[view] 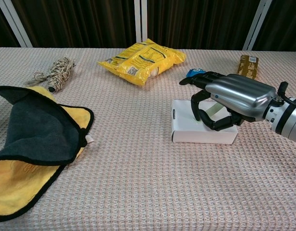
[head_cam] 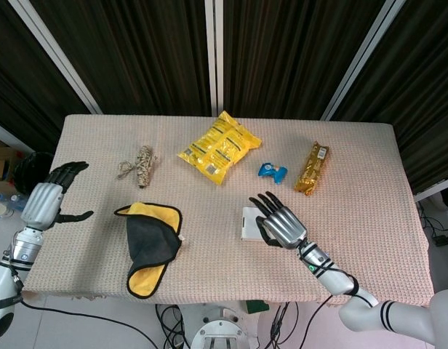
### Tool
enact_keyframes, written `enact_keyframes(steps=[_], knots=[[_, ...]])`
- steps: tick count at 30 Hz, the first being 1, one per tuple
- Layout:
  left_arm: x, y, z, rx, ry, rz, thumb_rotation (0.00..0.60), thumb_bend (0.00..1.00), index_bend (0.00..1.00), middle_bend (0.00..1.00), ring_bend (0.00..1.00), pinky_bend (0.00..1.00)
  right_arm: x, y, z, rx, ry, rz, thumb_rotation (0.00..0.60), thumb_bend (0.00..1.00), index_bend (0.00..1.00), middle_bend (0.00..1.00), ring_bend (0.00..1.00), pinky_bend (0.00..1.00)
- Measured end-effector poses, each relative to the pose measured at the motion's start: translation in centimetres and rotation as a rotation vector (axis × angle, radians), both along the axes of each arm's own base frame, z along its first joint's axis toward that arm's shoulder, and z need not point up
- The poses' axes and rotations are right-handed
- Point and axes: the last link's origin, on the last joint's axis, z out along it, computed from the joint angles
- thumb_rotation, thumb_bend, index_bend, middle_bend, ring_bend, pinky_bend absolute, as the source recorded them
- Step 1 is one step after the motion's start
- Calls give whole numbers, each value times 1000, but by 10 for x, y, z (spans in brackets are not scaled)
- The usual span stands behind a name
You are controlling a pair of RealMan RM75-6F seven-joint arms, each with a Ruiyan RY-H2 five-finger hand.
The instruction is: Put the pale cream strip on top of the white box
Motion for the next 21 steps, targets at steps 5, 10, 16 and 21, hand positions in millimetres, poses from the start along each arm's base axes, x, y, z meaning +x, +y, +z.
enact_keyframes(steps=[5,10,16,21], knots=[[0,0,0,-1,0,0,600,0,132,119,93,138,0,-1,2,-6,-6,0,446,674,495,33,0,0],[0,0,-1,-2,1,0,600,0,132,119,93,138,0,0,4,-10,-15,2,445,674,495,35,0,0],[1,0,-2,-6,3,0,600,0,131,119,93,138,-3,0,0,6,7,-8,446,673,493,34,0,0],[0,0,-2,-7,5,4,600,0,131,119,93,138,-2,0,-1,10,3,-6,446,673,494,35,0,0]])
